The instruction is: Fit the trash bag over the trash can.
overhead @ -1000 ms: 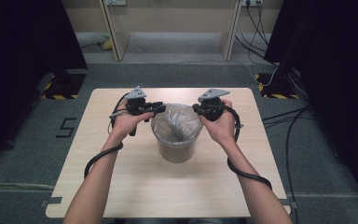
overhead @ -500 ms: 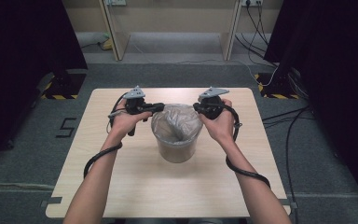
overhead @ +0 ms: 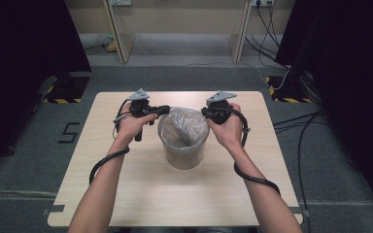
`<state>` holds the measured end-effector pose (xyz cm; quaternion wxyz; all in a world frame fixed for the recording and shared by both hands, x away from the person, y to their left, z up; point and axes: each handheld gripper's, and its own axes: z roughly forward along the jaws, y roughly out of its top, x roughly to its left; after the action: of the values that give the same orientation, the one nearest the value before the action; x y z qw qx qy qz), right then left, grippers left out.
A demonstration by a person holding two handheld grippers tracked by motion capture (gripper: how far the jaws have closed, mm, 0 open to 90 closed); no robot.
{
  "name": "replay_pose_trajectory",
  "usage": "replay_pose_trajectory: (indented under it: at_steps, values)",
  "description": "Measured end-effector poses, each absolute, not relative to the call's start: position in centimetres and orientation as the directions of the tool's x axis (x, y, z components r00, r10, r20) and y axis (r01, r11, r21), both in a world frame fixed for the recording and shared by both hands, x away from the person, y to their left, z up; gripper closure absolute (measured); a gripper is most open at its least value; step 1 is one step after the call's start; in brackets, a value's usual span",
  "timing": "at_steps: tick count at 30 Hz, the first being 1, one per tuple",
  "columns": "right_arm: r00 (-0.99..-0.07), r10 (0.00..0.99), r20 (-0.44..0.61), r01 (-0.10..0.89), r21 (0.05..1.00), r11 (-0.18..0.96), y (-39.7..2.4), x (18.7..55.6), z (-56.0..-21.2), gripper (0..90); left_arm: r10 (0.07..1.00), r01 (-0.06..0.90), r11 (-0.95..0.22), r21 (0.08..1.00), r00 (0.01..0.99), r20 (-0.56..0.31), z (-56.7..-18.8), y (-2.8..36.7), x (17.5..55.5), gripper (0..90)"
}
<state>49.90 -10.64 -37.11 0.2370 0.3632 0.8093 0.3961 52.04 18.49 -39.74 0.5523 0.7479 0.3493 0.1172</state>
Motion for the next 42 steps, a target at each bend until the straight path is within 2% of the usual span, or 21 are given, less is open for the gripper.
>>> replay_pose_trajectory:
  at_steps: [8, 16, 24, 29, 36, 42]
  values:
    - [-0.627, 0.772, -0.104, 0.374, 0.829, 0.416, -11.0, 49.2, -36.2, 81.0, 0.634, 0.358, -0.143, 0.923, 0.749, -0.192, -39.3, 19.1, 51.5, 66.3]
    - [-0.654, 0.750, -0.098, 0.346, 0.843, 0.412, -10.7, 48.8, -35.3, 77.8, 0.612, 0.334, -0.149, 0.931, 0.770, -0.178, -39.2, 19.2, 51.1, 65.4]
    - [-0.685, 0.719, -0.115, 0.330, 0.831, 0.447, -9.2, 49.9, -35.7, 75.0, 0.615, 0.336, -0.169, 0.926, 0.771, -0.168, -39.1, 18.3, 51.5, 71.9]
    - [-0.686, 0.718, -0.118, 0.339, 0.821, 0.459, -8.9, 50.2, -36.0, 79.2, 0.621, 0.350, -0.170, 0.921, 0.764, -0.175, -39.1, 18.2, 51.7, 80.1]
    - [-0.689, 0.716, -0.117, 0.351, 0.810, 0.470, -8.9, 50.8, -36.2, 90.0, 0.628, 0.368, -0.170, 0.914, 0.755, -0.187, -39.5, 18.1, 51.9, 86.0]
    - [-0.685, 0.720, -0.112, 0.361, 0.806, 0.469, -8.8, 51.2, -36.5, 90.0, 0.640, 0.374, -0.160, 0.913, 0.743, -0.193, -39.6, 18.1, 52.2, 88.3]
